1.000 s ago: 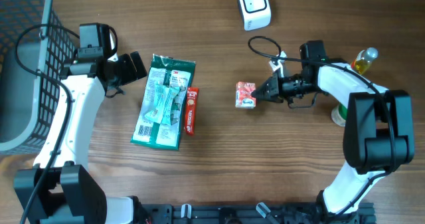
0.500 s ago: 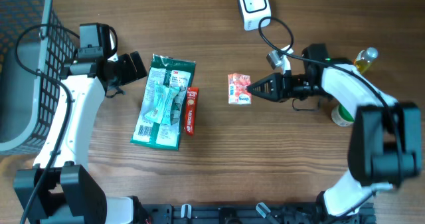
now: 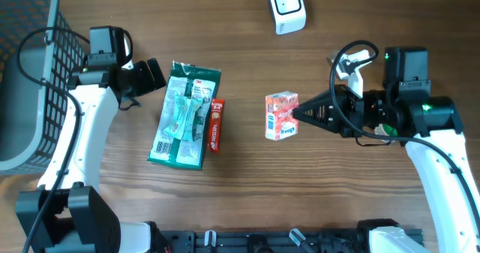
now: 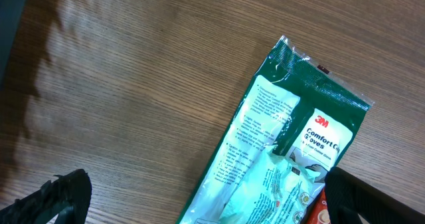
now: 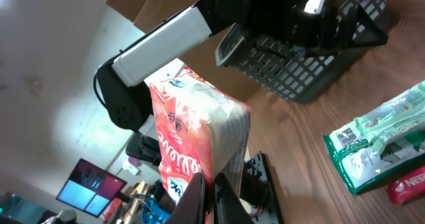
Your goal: Scan the item barcode
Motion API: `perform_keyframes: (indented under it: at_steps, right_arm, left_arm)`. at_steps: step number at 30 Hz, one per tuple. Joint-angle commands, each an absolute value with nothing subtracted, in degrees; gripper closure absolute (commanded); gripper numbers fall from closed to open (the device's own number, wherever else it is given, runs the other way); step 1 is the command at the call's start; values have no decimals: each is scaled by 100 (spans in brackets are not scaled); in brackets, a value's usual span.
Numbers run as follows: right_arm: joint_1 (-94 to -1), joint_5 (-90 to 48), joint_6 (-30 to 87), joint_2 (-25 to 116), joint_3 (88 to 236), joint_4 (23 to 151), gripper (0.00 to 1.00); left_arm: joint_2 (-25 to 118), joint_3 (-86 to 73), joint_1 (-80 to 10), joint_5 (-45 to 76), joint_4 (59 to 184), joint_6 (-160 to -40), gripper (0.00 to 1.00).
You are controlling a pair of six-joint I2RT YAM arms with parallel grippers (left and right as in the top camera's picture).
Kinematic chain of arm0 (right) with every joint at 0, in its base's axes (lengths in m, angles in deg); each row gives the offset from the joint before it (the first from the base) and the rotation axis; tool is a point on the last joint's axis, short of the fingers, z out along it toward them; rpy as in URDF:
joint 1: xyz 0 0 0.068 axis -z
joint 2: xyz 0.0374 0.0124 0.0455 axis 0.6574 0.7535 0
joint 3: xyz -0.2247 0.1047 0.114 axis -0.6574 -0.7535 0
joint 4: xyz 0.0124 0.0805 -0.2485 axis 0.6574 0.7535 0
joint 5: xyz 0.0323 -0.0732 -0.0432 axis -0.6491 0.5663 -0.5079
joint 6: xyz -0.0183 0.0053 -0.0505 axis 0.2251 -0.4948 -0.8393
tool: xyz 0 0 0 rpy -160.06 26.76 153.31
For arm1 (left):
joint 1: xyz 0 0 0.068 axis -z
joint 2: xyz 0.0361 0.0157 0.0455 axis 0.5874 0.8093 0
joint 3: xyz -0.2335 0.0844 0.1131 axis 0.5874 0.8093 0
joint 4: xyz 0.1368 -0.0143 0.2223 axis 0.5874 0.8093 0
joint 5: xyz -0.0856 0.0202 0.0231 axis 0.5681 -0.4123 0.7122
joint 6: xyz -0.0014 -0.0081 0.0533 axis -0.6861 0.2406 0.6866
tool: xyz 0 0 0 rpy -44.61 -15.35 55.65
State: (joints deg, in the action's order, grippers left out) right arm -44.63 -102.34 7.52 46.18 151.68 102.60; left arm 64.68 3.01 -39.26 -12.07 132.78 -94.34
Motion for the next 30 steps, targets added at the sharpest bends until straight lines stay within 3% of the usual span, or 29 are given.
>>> perform_keyframes:
  at_steps: [1,6,12,20,25,27,30]
  right_arm:
    - [-4446,-10603,937,4550,15188,10227,96]
    - [-4446,-10321,1029,4555,15188,10136,96]
    - [-4468,-6951,1326,4592,15129,10241,96]
    - [-5075,-3823,1857,4920,15271,10136,96]
    - [-5364,-2953,2065,5328,16952,11169,96]
    - [-5377,-2667,1825,6115,18586,12188,96]
    - [-5554,-2105,1737,7005,20086,12546,95]
  left_arm:
    - [6442,259,-3941,-1162,13278,-9462,0]
    - [6442,259,-3941,-1162,13278,-9464,0]
    - [6442,259,-3941,-1162,13278,-9462,0]
    - [6442,259,-3941,-1162,13278,-9464,0]
    - [6442,259,-3941,-1162,13278,-9462,0]
    - [6442,259,-3941,-1162,13278,-9462,0]
    - [6442,259,-3941,-1162,13278,-9462,0]
